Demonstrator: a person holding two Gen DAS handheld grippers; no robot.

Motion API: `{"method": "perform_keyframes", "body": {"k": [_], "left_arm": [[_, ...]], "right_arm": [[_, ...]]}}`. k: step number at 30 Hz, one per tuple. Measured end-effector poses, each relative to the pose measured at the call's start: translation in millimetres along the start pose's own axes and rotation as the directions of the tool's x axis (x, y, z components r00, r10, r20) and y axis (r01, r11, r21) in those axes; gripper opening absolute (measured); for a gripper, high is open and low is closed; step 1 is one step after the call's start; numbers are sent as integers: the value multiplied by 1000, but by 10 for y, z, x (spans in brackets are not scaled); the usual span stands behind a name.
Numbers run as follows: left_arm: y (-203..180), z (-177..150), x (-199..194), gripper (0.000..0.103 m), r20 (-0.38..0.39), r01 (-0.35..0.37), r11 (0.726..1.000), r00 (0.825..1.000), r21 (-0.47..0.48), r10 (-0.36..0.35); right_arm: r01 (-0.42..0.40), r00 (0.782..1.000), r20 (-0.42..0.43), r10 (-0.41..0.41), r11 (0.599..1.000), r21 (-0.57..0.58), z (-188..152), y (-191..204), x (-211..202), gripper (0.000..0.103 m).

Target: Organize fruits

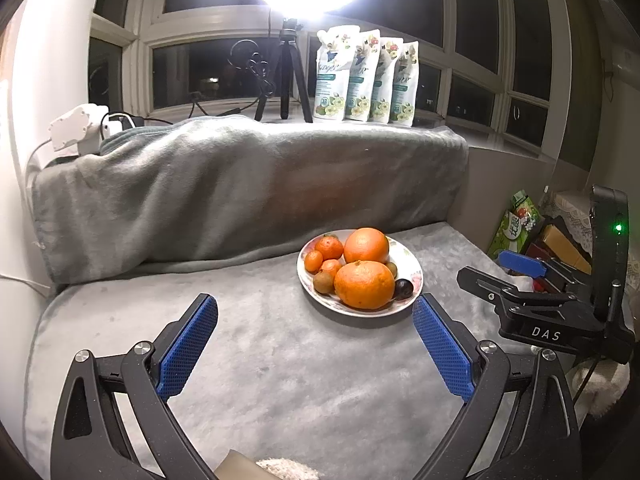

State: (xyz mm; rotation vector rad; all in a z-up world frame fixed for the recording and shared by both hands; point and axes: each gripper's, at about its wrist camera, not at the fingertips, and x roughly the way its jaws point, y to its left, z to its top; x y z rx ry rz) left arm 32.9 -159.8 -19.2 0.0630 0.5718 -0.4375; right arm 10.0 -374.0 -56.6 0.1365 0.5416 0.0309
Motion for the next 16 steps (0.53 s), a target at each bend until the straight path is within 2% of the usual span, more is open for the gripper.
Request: {"method": "perform_keyframes", "body": {"k": [16], "left_arm": [[32,-40,-43,98,26,-11,1000,1000,0,11]], "right_arm": [[0,1000,-18,0,1000,12,-45,-7,42,90]]}}
